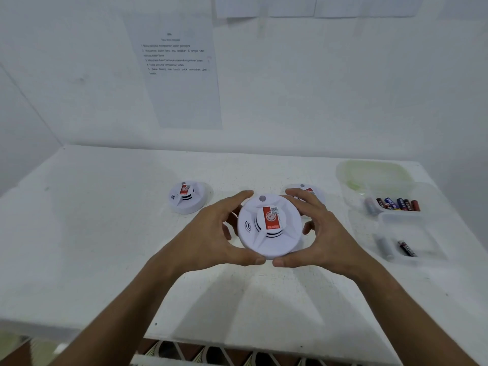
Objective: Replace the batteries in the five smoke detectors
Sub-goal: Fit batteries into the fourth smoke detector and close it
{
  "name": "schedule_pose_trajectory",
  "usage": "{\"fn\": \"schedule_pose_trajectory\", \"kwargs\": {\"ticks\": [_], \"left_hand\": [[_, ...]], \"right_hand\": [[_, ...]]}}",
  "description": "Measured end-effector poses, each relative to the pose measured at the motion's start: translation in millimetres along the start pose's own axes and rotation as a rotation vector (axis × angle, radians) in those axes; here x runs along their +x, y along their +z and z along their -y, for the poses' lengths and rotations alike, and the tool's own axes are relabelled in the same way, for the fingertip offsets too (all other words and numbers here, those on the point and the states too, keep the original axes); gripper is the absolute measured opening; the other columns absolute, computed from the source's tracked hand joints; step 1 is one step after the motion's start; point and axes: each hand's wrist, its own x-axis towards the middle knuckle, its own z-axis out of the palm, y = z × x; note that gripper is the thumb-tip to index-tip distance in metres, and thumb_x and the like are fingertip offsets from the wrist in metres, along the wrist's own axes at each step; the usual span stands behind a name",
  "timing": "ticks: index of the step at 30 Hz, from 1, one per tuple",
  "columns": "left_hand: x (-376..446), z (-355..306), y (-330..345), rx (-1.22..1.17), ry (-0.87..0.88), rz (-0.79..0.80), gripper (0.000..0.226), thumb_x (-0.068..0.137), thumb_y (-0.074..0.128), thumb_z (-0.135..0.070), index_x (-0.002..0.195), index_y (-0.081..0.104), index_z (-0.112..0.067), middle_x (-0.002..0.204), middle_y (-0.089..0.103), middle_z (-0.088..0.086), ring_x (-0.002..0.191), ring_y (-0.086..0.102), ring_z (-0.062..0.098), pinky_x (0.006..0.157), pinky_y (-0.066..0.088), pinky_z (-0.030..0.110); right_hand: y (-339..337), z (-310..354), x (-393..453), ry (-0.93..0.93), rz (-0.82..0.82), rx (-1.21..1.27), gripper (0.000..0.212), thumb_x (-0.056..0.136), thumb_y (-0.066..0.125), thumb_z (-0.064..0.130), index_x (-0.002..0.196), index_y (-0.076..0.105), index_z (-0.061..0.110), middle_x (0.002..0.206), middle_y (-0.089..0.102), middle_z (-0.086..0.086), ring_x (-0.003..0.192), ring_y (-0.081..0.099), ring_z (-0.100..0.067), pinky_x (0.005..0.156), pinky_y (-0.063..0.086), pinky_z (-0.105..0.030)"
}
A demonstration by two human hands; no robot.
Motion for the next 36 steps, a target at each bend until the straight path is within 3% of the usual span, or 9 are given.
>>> {"fn": "schedule_pose_trajectory", "kwargs": {"ticks": [2, 6, 11, 16, 21, 27, 36], "left_hand": [[0.4, 2.1, 0.9, -0.014, 0.001, 0.01, 0.097, 0.058, 0.087, -0.053, 0.141, 0.043, -0.032, 0.121, 0.064, -0.009, 0.108, 0.063, 0.022, 0.088, 0.056, 0.042], [-0.8, 1.6, 1.6, -0.046, 0.024, -0.014, 0.086, 0.059, 0.085, -0.051, 0.135, 0.046, -0.047, 0.12, 0.064, -0.008, 0.106, 0.062, 0.025, 0.084, 0.057, 0.046], [-3.1, -3.8, 0.3, -0.103, 0.028, 0.011, 0.085, 0.063, 0.086, -0.039, 0.138, 0.045, -0.039, 0.123, 0.063, -0.006, 0.102, 0.062, 0.028, 0.079, 0.055, 0.052], [-4.9, -5.3, -3.0, -0.143, 0.046, 0.016, 0.081, 0.068, 0.087, -0.024, 0.136, 0.046, -0.042, 0.123, 0.064, -0.007, 0.101, 0.061, 0.033, 0.078, 0.054, 0.055], [-1.8, -0.4, -1.5, -0.189, 0.017, 0.015, 0.088, 0.066, 0.088, -0.029, 0.141, 0.043, -0.036, 0.126, 0.062, -0.001, 0.106, 0.06, 0.038, 0.083, 0.053, 0.058], [-0.8, -1.1, -3.2, -0.22, 0.027, 0.037, 0.085, 0.067, 0.088, -0.025, 0.139, 0.045, -0.037, 0.127, 0.062, -0.002, 0.11, 0.058, 0.038, 0.083, 0.052, 0.061], [0.5, -4.8, -9.3, -0.215, 0.026, 0.056, 0.082, 0.065, 0.089, -0.024, 0.134, 0.048, -0.042, 0.124, 0.064, -0.004, 0.108, 0.059, 0.035, 0.082, 0.053, 0.059]], "right_hand": [[0.5, 0.2, -0.3, -0.004, -0.002, 0.01, 0.105, 0.044, 0.089, 0.056, 0.139, 0.046, 0.044, 0.151, 0.034, 0.023, 0.14, 0.035, -0.006, 0.096, 0.046, -0.03], [3.8, 1.6, -0.9, 0.002, -0.009, 0.067, 0.107, 0.046, 0.088, 0.053, 0.142, 0.043, 0.038, 0.15, 0.04, 0.015, 0.136, 0.043, -0.012, 0.098, 0.052, -0.038], [6.1, 2.5, -0.6, -0.011, 0.006, 0.163, 0.106, 0.051, 0.091, 0.041, 0.144, 0.042, 0.032, 0.144, 0.051, 0.01, 0.129, 0.052, -0.016, 0.096, 0.054, -0.043], [10.0, 1.7, 1.6, -0.015, 0.036, 0.238, 0.103, 0.056, 0.092, 0.021, 0.144, 0.039, 0.035, 0.138, 0.054, 0.02, 0.13, 0.051, -0.007, 0.095, 0.052, -0.022], [14.1, 2.2, 2.7, -0.018, 0.049, 0.298, 0.1, 0.059, 0.088, 0.01, 0.142, 0.037, 0.031, 0.135, 0.054, 0.028, 0.129, 0.049, 0.004, 0.093, 0.046, -0.01], [14.7, 0.8, 4.1, -0.016, 0.05, 0.302, 0.097, 0.059, 0.087, 0.009, 0.14, 0.038, 0.031, 0.135, 0.055, 0.025, 0.128, 0.05, 0.004, 0.093, 0.046, -0.01], [11.0, 1.2, 9.6, -0.016, 0.023, 0.241, 0.097, 0.054, 0.093, 0.026, 0.138, 0.045, 0.036, 0.132, 0.059, 0.018, 0.123, 0.055, -0.01, 0.091, 0.053, -0.019]]}}
